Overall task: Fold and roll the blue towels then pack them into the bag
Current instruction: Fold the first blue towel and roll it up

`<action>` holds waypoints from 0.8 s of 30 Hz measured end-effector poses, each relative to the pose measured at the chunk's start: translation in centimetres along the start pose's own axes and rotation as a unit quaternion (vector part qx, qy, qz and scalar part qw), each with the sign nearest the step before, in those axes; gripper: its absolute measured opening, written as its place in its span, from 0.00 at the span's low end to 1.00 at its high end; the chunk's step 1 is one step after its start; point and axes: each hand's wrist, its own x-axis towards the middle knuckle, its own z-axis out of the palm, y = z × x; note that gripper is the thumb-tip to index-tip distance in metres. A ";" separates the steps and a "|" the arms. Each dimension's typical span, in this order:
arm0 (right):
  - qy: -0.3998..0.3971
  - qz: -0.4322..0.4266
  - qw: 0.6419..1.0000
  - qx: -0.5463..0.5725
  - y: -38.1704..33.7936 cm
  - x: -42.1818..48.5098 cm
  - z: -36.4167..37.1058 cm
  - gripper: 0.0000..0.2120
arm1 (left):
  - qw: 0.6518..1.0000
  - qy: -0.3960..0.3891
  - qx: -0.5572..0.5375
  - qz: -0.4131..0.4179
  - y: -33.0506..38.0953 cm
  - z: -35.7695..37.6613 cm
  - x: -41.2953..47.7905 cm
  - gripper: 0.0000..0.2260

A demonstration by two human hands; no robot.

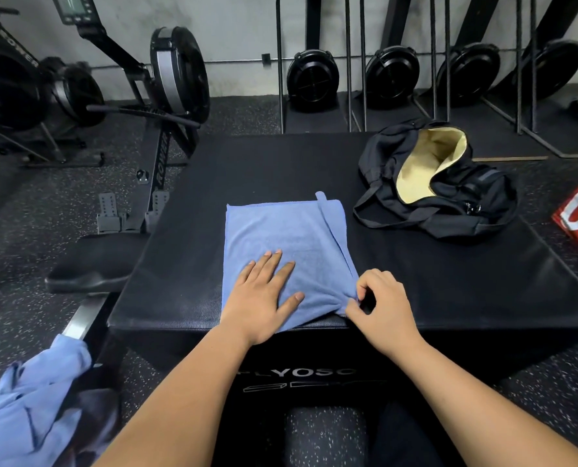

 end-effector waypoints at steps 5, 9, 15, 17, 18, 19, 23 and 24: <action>0.045 0.085 0.994 0.055 -0.2 -0.6 -0.8 0.15 | 1.000 -0.005 -0.003 -0.001 0.0 0.0 0.0 0.34; 0.035 0.083 0.993 -0.077 -1.5 -1.7 0.6 0.24 | 1.000 -0.007 -0.009 -0.003 0.0 -0.2 0.0 0.35; 0.061 0.097 0.985 -0.128 -2.5 -2.3 2.3 0.18 | 0.999 -0.003 -0.039 0.000 0.0 -0.5 -0.2 0.35; 0.058 0.100 0.986 -0.119 -2.8 -2.3 2.5 0.14 | 0.999 -0.001 -0.042 0.002 0.0 -0.6 -0.2 0.36; 0.056 0.099 0.988 -0.108 -2.7 -2.4 2.5 0.12 | 0.999 -0.001 -0.045 0.002 0.1 -0.6 -0.2 0.36; 0.056 0.095 0.990 -0.090 -2.6 -2.4 2.4 0.10 | 0.999 -0.002 -0.048 0.002 0.1 -0.6 -0.3 0.36; 0.097 0.065 0.993 -0.030 -1.5 -1.8 1.0 0.07 | 0.999 0.000 -0.054 0.004 -0.1 -0.6 -0.4 0.37; 0.118 0.063 0.991 -0.021 -1.1 -1.5 0.3 0.06 | 0.999 0.001 -0.053 0.005 -0.1 -0.6 -0.4 0.37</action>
